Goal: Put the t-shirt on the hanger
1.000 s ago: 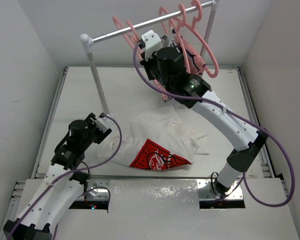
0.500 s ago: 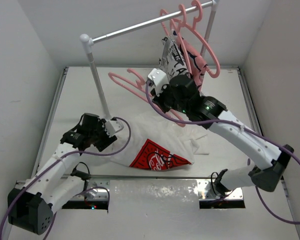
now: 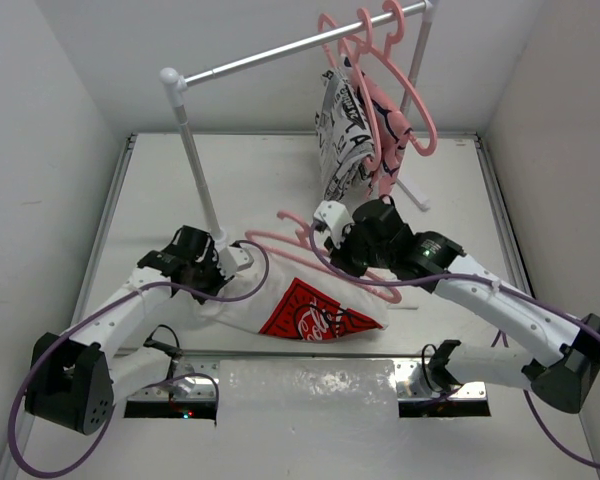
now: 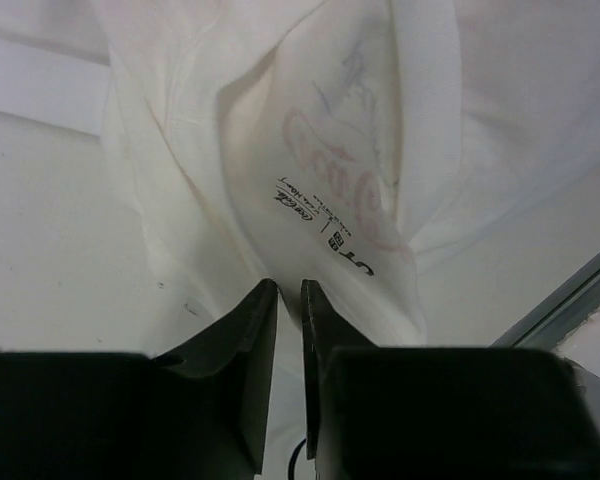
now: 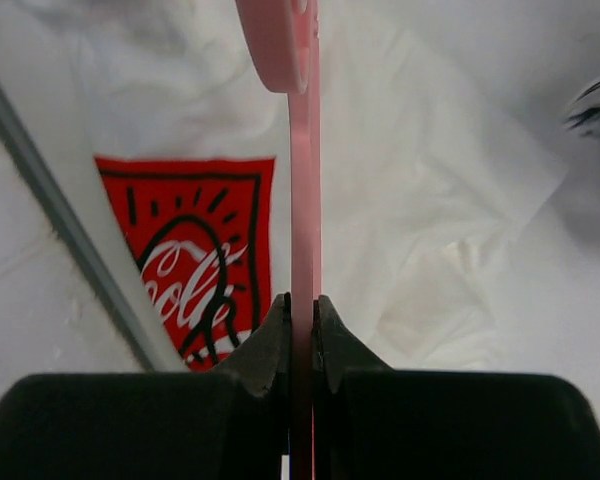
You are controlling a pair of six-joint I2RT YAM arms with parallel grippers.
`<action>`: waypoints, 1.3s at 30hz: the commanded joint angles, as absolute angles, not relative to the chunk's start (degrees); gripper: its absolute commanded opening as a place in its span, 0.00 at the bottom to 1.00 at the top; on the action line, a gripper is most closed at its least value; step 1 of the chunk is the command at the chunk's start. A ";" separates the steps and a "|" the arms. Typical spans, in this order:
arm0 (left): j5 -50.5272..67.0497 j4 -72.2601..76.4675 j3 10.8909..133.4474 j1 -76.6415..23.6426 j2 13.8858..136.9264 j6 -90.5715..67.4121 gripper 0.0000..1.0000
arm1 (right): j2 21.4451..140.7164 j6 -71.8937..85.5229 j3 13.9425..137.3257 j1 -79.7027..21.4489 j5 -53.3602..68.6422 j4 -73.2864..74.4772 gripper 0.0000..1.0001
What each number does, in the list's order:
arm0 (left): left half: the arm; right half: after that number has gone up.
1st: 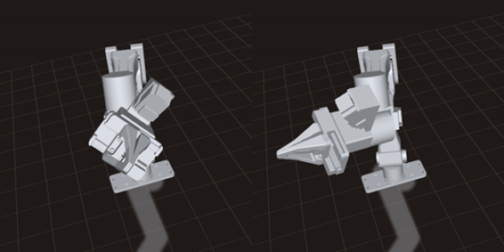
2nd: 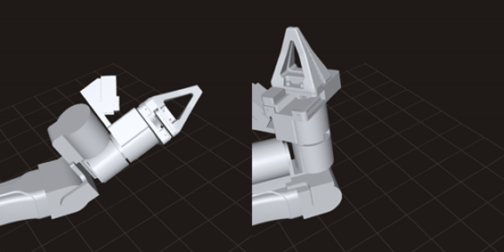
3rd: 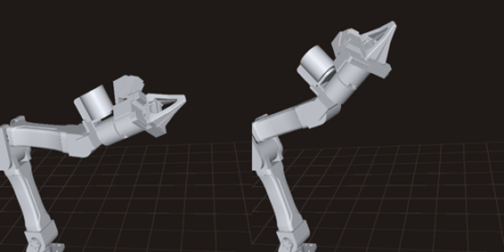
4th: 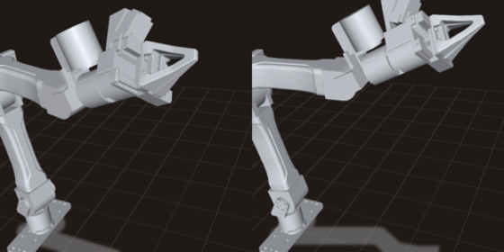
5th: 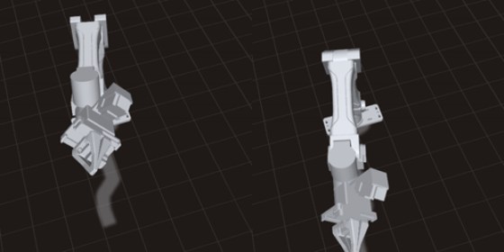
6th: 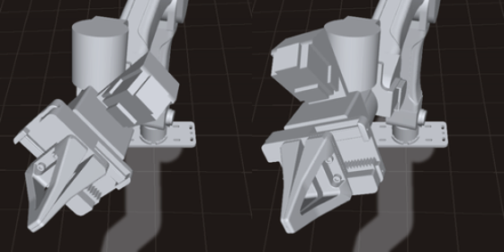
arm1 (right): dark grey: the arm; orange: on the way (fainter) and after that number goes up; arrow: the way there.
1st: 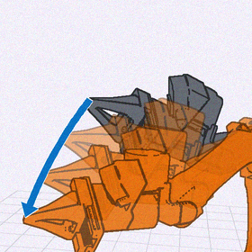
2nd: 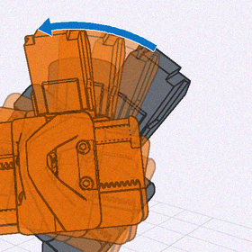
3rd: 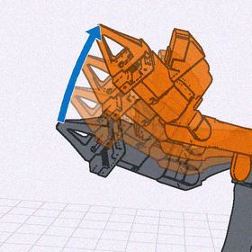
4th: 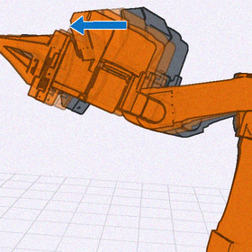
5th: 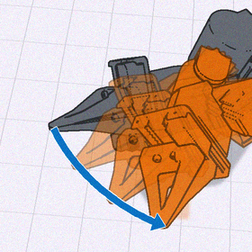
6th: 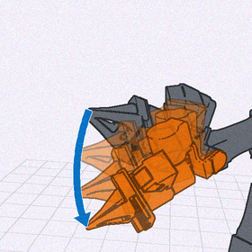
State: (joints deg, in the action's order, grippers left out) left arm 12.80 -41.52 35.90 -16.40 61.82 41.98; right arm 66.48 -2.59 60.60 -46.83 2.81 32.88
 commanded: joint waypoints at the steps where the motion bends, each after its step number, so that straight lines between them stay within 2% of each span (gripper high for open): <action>1: 13.97 -41.04 37.26 -16.52 61.44 40.79 0.00 | 63.72 -2.81 56.79 -46.49 12.20 32.08 0.00; 4: 13.28 -41.22 38.14 -16.44 60.74 38.51 0.00 | 61.97 -3.51 54.85 -46.49 14.58 31.82 0.00; 9: 4.84 -35.25 40.69 -15.91 56.70 31.48 0.00 | 59.51 -5.27 51.77 -46.49 20.19 31.04 0.00; 19: 3.07 -30.15 39.90 -15.91 54.23 27.69 0.00 | 59.32 -2.38 47.56 -46.58 26.72 23.31 0.00; 28: 6.67 -31.03 41.31 -15.91 54.93 28.21 0.00 | 69.60 -6.32 52.55 -46.76 27.24 16.79 0.00; 34: 8.08 -30.58 41.92 -15.91 55.11 28.04 0.00 | 74.61 -15.36 55.90 -46.85 26.46 25.83 0.00; 39: 8.10 -32.78 40.26 -15.91 56.85 30.14 0.00 | 75.32 -18.02 54.32 -46.93 25.49 27.42 0.00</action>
